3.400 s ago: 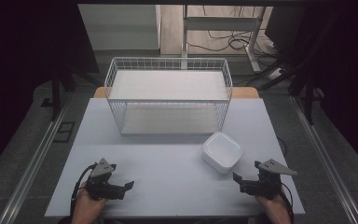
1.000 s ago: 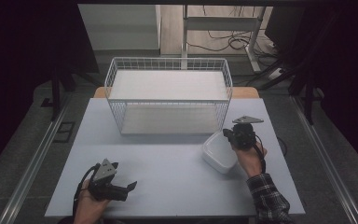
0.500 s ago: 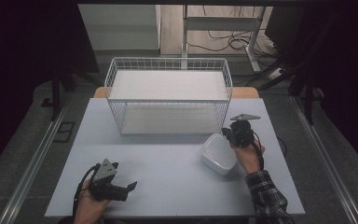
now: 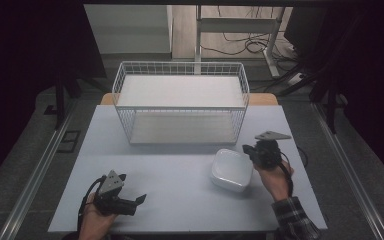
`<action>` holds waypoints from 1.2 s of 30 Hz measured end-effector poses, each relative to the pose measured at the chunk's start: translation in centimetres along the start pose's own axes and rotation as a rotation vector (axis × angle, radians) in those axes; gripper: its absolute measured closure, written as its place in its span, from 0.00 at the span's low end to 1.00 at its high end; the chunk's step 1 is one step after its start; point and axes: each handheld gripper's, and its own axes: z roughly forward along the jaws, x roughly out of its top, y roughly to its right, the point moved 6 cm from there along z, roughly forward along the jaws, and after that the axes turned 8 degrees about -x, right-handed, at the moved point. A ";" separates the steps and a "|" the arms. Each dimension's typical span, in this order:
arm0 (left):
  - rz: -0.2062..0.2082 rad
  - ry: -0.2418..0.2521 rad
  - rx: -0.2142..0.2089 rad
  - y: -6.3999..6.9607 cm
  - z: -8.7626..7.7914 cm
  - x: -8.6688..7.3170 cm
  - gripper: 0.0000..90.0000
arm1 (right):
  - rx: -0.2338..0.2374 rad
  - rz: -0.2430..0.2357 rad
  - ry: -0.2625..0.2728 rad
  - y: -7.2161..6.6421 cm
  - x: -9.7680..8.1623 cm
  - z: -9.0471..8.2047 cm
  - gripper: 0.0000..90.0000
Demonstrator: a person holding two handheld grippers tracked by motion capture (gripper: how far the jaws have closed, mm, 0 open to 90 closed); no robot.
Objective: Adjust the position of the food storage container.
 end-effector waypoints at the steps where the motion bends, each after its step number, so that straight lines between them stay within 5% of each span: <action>1: 0.000 0.000 0.001 0.0 0.0 0.0 0.01 | -0.017 0.010 -0.008 0.6 -0.8 -0.6 0.99; 6: -0.001 -0.001 0.002 0.1 0.0 0.0 0.01 | -0.064 0.041 -0.061 2.2 -4.2 -1.6 0.99; 9: -0.002 0.001 0.003 0.1 0.0 0.0 0.01 | -0.034 0.055 -0.087 2.0 -4.8 -0.9 0.99; 36: 0.001 -0.001 0.003 0.1 0.0 0.0 0.01 | 0.179 -0.034 -0.104 -6.1 -3.4 1.7 0.99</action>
